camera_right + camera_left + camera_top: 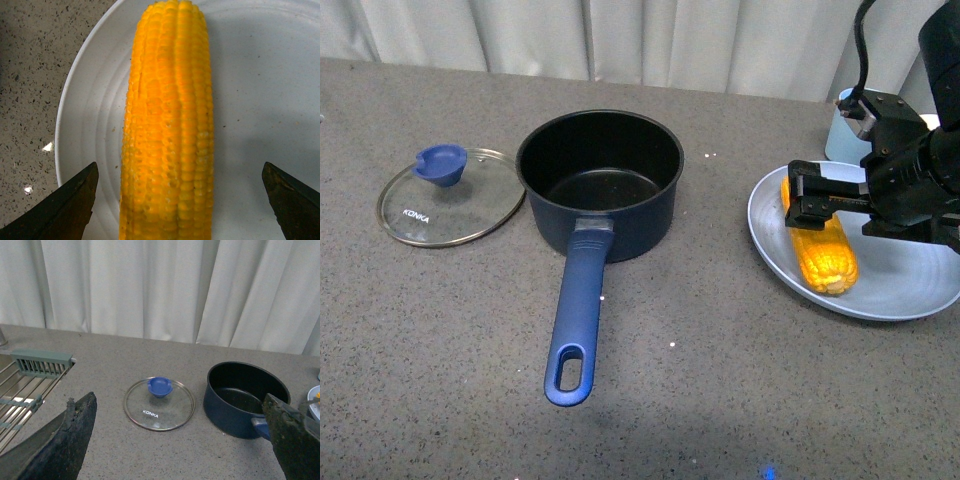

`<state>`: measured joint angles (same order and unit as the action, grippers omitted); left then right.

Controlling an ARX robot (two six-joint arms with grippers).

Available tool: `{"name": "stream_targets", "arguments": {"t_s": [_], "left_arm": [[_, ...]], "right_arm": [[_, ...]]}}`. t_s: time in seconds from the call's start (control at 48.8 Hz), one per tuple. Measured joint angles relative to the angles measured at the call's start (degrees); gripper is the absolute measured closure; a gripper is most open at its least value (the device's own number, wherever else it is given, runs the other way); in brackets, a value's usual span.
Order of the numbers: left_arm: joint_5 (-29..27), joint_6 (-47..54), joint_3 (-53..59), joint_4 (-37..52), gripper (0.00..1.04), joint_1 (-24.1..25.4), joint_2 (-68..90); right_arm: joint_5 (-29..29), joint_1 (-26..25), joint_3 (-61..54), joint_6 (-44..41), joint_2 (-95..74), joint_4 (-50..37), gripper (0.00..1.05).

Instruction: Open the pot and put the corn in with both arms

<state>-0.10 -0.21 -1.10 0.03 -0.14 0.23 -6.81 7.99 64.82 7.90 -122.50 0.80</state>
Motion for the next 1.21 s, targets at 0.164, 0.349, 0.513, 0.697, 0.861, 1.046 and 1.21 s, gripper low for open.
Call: {"name": "stream_targets", "arguments": {"t_s": [0.164, 0.349, 0.513, 0.697, 0.861, 1.046, 1.21], "left_arm": [[0.0, 0.0, 0.0, 0.0, 0.06, 0.0, 0.0], [0.0, 0.0, 0.0, 0.0, 0.06, 0.0, 0.0], [0.0, 0.0, 0.0, 0.0, 0.06, 0.0, 0.0], [0.0, 0.0, 0.0, 0.0, 0.06, 0.0, 0.0], [0.0, 0.0, 0.0, 0.0, 0.06, 0.0, 0.0], [0.0, 0.0, 0.0, 0.0, 0.06, 0.0, 0.0], [0.0, 0.0, 0.0, 0.0, 0.06, 0.0, 0.0]], "right_arm": [[0.7, 0.5, 2.7, -0.5, -2.4, 2.6, 0.23], [0.8, 0.7, 2.9, -0.7, -2.8, 2.5, 0.57], [0.3, 0.8, 2.9, -0.8, -2.6, 2.5, 0.76], [-3.8, 0.5, 1.3, 0.3, 0.7, 1.6, 0.84], [-9.3, 0.6, 0.9, 5.0, 6.0, 0.5, 0.86], [-17.2, 3.3, 4.7, 12.4, 9.4, -1.0, 0.89], [-21.2, 7.5, 10.8, 19.8, 7.4, -1.8, 0.89]]}}
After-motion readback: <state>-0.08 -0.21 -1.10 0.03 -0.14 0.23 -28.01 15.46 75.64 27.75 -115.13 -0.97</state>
